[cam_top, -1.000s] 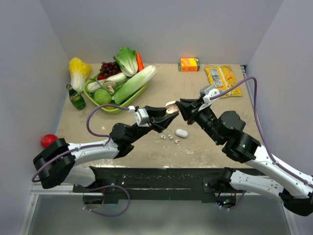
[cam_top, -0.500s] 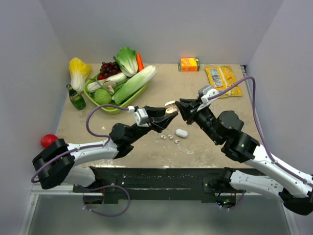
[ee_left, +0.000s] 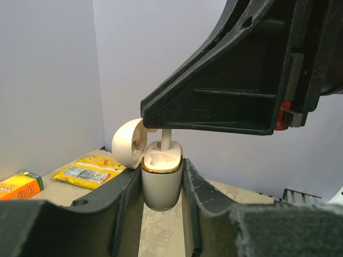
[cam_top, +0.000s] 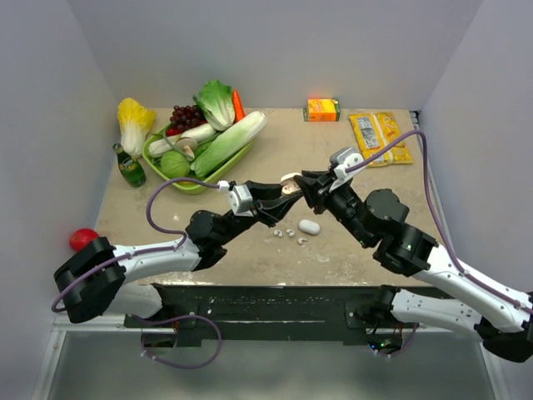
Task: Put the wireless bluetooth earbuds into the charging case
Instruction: Place the earbud in the charging case.
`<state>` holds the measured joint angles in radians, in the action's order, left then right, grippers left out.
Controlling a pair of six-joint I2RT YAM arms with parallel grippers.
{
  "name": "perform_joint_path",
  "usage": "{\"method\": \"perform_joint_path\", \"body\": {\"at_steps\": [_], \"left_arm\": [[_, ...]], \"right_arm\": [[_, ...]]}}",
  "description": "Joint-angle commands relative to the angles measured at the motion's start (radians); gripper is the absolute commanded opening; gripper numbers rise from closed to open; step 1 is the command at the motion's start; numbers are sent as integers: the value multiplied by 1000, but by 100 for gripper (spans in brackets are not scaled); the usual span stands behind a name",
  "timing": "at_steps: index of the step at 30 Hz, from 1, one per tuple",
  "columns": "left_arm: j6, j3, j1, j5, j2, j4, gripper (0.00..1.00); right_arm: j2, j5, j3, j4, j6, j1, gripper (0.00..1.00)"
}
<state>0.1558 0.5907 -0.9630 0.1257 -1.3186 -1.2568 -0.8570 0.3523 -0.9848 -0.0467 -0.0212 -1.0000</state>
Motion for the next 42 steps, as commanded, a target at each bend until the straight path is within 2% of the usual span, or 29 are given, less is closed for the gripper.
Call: {"method": "perform_joint_path", "body": {"at_steps": [1,17,28,33,40,42], "left_arm": [[-9,-6,-2,-11,45,-512,0],[-21,-35,-2,-21,58,-507,0],[-29,-28,-2,-18,61,-497,0],[-32,-35,-2,-20,58,-501,0],[-39,-37,0,-24,55,-503,0],[-39,-37,0,-24,52,-503,0]], "right_arm": [[1,54,-17,-41,49,-11,0],[-8,79,-57,-87,75,-19,0],[-57,80,-83,-122,93,-74,0],[-57,71,-84,-120,84,-84,8],[-48,54,-89,-117,58,-86,29],[-43,47,-94,-117,52,-86,32]]}}
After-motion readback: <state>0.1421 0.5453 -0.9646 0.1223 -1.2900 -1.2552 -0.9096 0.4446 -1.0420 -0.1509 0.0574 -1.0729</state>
